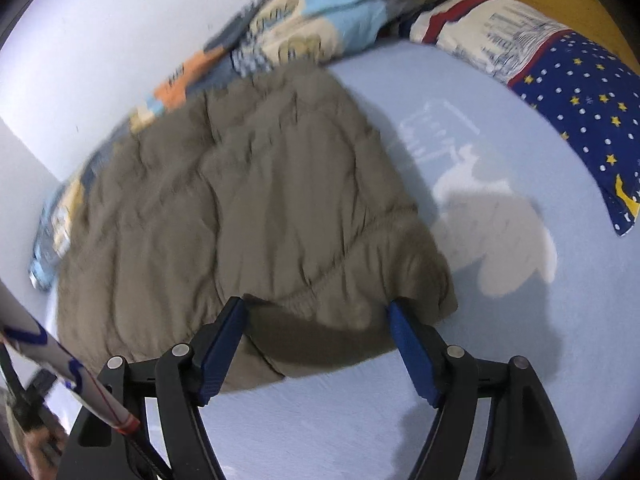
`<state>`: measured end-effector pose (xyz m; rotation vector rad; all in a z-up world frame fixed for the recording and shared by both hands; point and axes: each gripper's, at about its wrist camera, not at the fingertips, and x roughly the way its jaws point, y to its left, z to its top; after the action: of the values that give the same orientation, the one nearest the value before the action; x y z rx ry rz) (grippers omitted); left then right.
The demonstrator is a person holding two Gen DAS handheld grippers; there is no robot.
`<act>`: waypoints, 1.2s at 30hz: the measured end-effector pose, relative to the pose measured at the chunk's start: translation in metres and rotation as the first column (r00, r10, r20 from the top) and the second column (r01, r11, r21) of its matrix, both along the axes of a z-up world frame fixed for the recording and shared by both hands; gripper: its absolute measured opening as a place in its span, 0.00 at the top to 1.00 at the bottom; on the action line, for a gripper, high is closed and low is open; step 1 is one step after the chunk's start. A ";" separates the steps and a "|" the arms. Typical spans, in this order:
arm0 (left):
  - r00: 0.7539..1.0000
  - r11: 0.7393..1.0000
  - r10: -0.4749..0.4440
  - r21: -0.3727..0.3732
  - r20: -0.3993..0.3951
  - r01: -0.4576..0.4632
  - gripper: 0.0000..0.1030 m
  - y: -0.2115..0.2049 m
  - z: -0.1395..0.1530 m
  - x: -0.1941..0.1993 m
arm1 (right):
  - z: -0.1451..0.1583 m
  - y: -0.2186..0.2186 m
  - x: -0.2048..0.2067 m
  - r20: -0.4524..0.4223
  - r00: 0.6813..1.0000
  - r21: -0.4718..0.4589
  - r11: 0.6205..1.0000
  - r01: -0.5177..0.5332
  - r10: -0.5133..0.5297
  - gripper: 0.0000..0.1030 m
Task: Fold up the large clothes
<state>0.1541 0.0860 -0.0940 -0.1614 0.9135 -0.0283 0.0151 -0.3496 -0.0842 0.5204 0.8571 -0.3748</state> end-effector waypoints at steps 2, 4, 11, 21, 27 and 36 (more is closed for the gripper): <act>1.000 0.994 0.016 -0.105 -0.023 -0.019 0.28 0.014 0.008 0.000 | 0.006 -0.004 -0.005 0.027 0.999 0.030 0.999 0.021 -0.021 0.23; 0.997 0.964 0.061 -0.256 -0.042 -0.069 0.28 0.034 0.012 -0.001 | 0.017 -0.012 -0.014 0.082 0.995 0.082 0.995 0.049 -0.056 0.23; 0.984 0.864 0.047 -0.488 -0.170 -0.125 0.28 0.046 -0.017 0.000 | 0.006 -0.045 -0.050 0.174 0.946 0.359 0.912 0.199 -0.275 0.16; 0.991 0.803 0.095 -0.581 -0.099 -0.135 0.28 0.034 -0.039 -0.002 | -0.038 -0.065 -0.060 0.213 0.891 0.539 0.809 0.236 -0.402 0.16; 0.987 0.764 0.126 -0.624 -0.104 -0.164 0.16 0.029 -0.052 0.012 | -0.063 -0.085 -0.055 0.255 0.856 0.624 0.753 0.210 -0.449 0.12; 0.995 0.863 0.098 -0.495 -0.029 -0.099 0.33 0.010 -0.043 0.025 | -0.061 -0.090 -0.013 0.262 0.905 0.541 0.828 0.150 -0.335 0.27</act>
<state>0.1793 0.0957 -0.1366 -0.6905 0.8847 -0.1699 0.0021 -0.4397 -0.1450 1.1700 0.5330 -0.2743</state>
